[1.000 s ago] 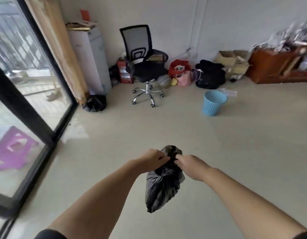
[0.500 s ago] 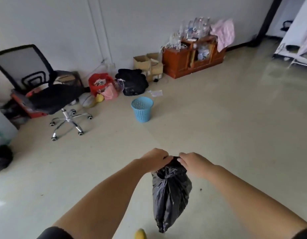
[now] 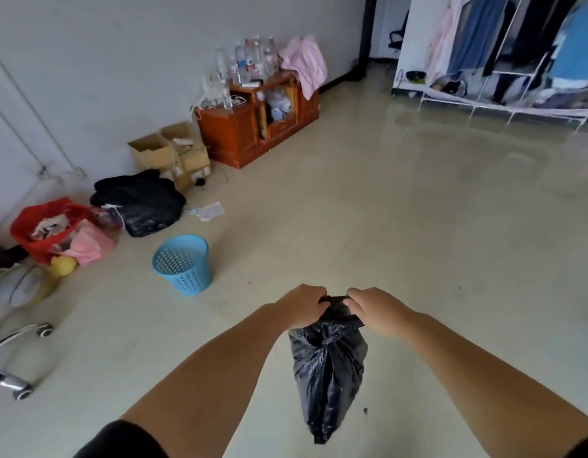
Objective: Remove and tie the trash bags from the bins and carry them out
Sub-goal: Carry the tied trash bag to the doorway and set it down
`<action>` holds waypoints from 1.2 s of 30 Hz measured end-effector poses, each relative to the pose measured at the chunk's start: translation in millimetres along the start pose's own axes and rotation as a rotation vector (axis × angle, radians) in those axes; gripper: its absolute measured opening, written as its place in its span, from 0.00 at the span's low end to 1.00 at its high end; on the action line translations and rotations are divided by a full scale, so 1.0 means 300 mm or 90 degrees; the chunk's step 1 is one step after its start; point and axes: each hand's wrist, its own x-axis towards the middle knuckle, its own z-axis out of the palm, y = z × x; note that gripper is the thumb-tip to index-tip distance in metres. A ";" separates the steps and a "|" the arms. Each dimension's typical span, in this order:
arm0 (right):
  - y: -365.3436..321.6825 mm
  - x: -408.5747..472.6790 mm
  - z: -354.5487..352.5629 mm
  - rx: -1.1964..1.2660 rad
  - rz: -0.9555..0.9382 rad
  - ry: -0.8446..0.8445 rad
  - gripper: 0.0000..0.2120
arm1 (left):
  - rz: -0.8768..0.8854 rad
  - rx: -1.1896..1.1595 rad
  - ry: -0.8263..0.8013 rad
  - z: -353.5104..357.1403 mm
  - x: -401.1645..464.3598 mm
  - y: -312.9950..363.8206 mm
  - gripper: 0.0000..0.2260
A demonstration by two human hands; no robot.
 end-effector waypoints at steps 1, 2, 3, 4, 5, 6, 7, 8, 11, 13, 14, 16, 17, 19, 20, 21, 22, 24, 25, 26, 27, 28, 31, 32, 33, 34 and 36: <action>0.021 0.047 -0.023 0.006 0.008 0.002 0.11 | 0.009 0.001 -0.004 -0.034 0.055 -0.012 0.12; 0.043 0.098 -0.045 0.009 0.014 0.006 0.11 | 0.018 0.002 -0.008 -0.066 0.107 -0.023 0.12; 0.069 0.152 -0.066 0.013 0.020 0.010 0.11 | 0.027 0.004 -0.011 -0.101 0.163 -0.033 0.12; 0.094 0.207 -0.088 0.018 0.025 0.015 0.11 | 0.035 0.007 -0.011 -0.137 0.220 -0.044 0.12; 0.120 0.264 -0.109 0.022 0.028 0.019 0.11 | 0.042 0.012 -0.010 -0.171 0.282 -0.057 0.12; 0.149 0.322 -0.130 0.023 0.030 0.023 0.12 | 0.047 0.023 -0.010 -0.203 0.348 -0.073 0.11; 0.181 0.383 -0.151 0.024 0.032 0.025 0.12 | 0.050 0.035 -0.008 -0.234 0.421 -0.090 0.11; 0.217 0.445 -0.173 0.026 0.033 0.026 0.12 | 0.051 0.046 -0.005 -0.266 0.497 -0.106 0.10; 0.344 0.650 -0.254 0.036 0.030 0.034 0.14 | 0.048 0.059 0.009 -0.369 0.743 -0.145 0.11; 0.440 0.791 -0.319 0.039 0.024 0.028 0.14 | 0.043 0.052 0.016 -0.437 0.910 -0.159 0.10; 0.490 0.856 -0.355 0.039 0.022 0.021 0.14 | 0.038 0.045 0.016 -0.471 0.990 -0.162 0.10; 0.592 0.985 -0.430 0.034 0.020 0.014 0.13 | 0.033 0.037 0.016 -0.543 1.147 -0.158 0.10; 0.640 1.046 -0.469 0.032 0.021 0.011 0.13 | 0.036 0.032 0.016 -0.578 1.222 -0.153 0.11; 0.732 1.158 -0.537 0.027 0.027 0.013 0.16 | 0.042 0.016 0.014 -0.644 1.359 -0.146 0.11; 0.773 1.214 -0.565 0.028 0.028 0.011 0.17 | 0.045 0.014 0.012 -0.674 1.425 -0.147 0.12; 0.813 1.272 -0.591 0.031 0.028 0.009 0.16 | 0.047 0.016 0.009 -0.704 1.496 -0.153 0.12; 0.852 1.332 -0.613 0.032 0.026 0.008 0.15 | 0.048 0.018 0.006 -0.734 1.567 -0.162 0.12; 0.924 1.454 -0.656 0.034 0.026 0.013 0.13 | 0.051 0.022 0.004 -0.791 1.714 -0.184 0.12; 0.962 1.520 -0.673 0.034 0.029 0.015 0.13 | 0.055 0.025 0.003 -0.819 1.790 -0.196 0.11; 1.002 1.589 -0.691 0.035 0.035 0.017 0.13 | 0.062 0.026 -0.001 -0.848 1.868 -0.209 0.11; 1.044 1.662 -0.709 0.037 0.045 0.019 0.13 | 0.070 0.026 -0.005 -0.879 1.948 -0.224 0.11; 1.087 1.734 -0.728 0.042 0.055 0.023 0.12 | 0.078 0.027 -0.009 -0.911 2.029 -0.240 0.11; 1.195 1.945 -0.804 0.060 0.079 0.039 0.12 | 0.103 0.043 -0.029 -1.027 2.272 -0.288 0.11; 1.225 2.010 -0.837 0.075 0.091 0.041 0.13 | 0.105 0.049 -0.038 -1.075 2.352 -0.301 0.11; 1.254 2.075 -0.874 0.091 0.100 0.041 0.13 | 0.106 0.056 -0.043 -1.126 2.428 -0.312 0.11; 1.283 2.141 -0.915 0.101 0.107 0.042 0.14 | 0.111 0.062 -0.045 -1.182 2.505 -0.318 0.11; 1.342 2.261 -0.993 0.120 0.124 0.055 0.14 | 0.124 0.063 -0.050 -1.279 2.649 -0.326 0.11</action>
